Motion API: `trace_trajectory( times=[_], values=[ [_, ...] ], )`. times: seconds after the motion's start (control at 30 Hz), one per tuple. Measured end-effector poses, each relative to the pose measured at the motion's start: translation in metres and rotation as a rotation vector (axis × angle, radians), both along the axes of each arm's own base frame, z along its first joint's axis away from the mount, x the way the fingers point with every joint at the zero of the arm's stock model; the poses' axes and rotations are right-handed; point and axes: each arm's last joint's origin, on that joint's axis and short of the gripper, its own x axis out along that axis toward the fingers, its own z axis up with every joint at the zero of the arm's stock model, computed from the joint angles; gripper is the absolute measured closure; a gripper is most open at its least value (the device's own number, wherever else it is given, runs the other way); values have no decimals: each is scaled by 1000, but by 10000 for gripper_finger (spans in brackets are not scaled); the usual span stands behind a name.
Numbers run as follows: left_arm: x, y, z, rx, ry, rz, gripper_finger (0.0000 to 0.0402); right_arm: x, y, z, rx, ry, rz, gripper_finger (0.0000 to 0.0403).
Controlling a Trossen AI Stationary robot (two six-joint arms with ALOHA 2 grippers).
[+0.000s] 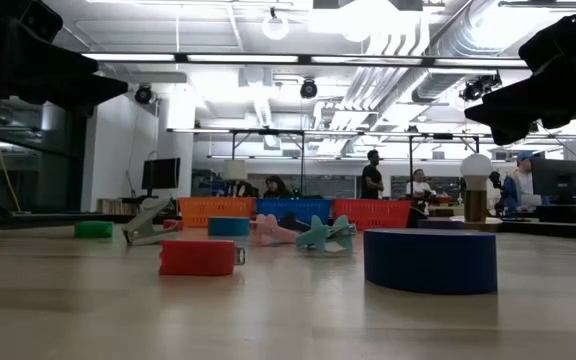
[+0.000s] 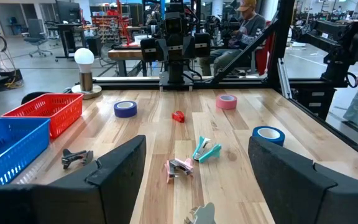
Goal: Pick and place Stapler, Stapler remover, tape
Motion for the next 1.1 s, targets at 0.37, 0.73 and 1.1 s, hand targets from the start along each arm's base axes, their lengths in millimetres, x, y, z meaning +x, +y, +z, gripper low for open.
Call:
trace_trajectory(
  times=[0.37,0.73,1.1],
  values=[
    [0,0,0,0,0,0,121,0,0,0,84,0,-21,238],
    [0,0,0,0,0,0,121,0,-3,2,288,-15,-135,238],
    [0,0,0,0,0,0,121,0,-11,37,197,142,-414,238]
  ],
)
